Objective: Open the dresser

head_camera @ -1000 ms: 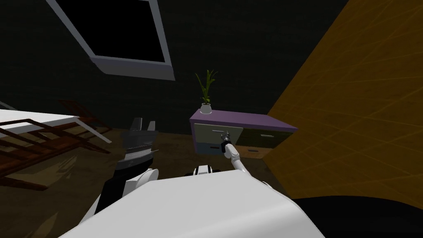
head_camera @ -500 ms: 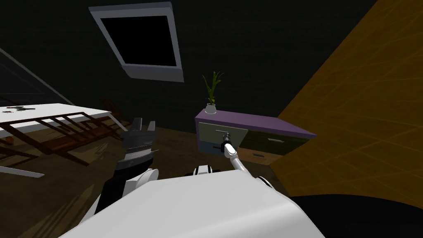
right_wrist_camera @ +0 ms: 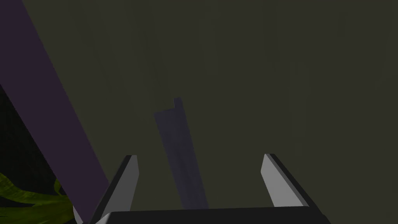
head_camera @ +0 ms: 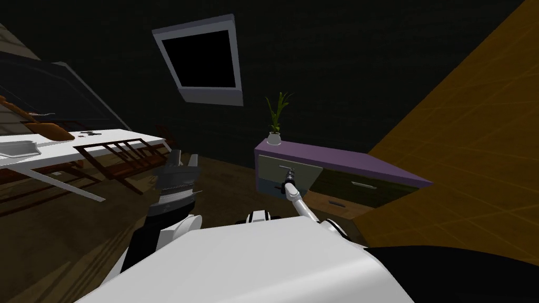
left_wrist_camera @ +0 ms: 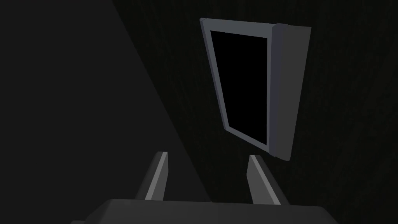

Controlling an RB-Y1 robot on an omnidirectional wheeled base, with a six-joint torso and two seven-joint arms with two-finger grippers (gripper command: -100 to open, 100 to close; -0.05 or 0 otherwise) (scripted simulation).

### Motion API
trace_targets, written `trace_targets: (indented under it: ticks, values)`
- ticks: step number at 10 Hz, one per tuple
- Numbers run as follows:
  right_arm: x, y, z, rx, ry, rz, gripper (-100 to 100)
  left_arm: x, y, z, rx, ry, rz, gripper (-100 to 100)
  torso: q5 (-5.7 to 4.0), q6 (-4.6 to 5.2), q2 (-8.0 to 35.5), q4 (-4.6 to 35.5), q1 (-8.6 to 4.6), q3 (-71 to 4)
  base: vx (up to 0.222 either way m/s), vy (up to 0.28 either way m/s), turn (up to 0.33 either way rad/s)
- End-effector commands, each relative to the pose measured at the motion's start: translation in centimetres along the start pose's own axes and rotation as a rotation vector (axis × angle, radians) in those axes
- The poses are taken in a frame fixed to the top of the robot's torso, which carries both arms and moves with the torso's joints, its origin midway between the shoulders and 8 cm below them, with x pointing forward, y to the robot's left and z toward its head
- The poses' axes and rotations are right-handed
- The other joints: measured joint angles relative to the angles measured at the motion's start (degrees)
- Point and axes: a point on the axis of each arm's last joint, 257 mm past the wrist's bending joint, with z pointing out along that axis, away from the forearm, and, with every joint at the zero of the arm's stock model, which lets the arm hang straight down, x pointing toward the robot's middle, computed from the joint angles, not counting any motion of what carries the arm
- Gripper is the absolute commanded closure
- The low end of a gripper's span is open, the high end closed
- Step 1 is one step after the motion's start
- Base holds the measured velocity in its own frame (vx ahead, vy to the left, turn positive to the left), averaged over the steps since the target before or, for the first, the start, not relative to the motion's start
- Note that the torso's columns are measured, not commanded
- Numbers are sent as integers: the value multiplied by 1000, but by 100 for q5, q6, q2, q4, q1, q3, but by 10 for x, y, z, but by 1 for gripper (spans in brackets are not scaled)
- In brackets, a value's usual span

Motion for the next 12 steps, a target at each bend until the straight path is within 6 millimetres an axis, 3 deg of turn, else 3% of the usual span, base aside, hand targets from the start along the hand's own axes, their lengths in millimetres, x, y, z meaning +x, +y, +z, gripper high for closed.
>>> trace_targets:
  ticks: [1,9,11,12]
  values:
    - [12,-4,4,43,45,-150,-100,0,0,0,0,0,0,0,1,-1,3,1,2,2,-36,8,296]
    - [31,-8,8,110,111,-416,-100,0,0,0,0,0,0,0,0,2,1,0,-1,1,-14,17,153]
    - [29,-8,8,106,108,-401,-100,0,0,0,0,0,0,0,-1,5,2,1,-7,1,0,4,13]
    - [29,-8,8,106,107,-400,100,0,0,0,0,0,0,0,-2,3,2,1,-8,1,0,0,0]
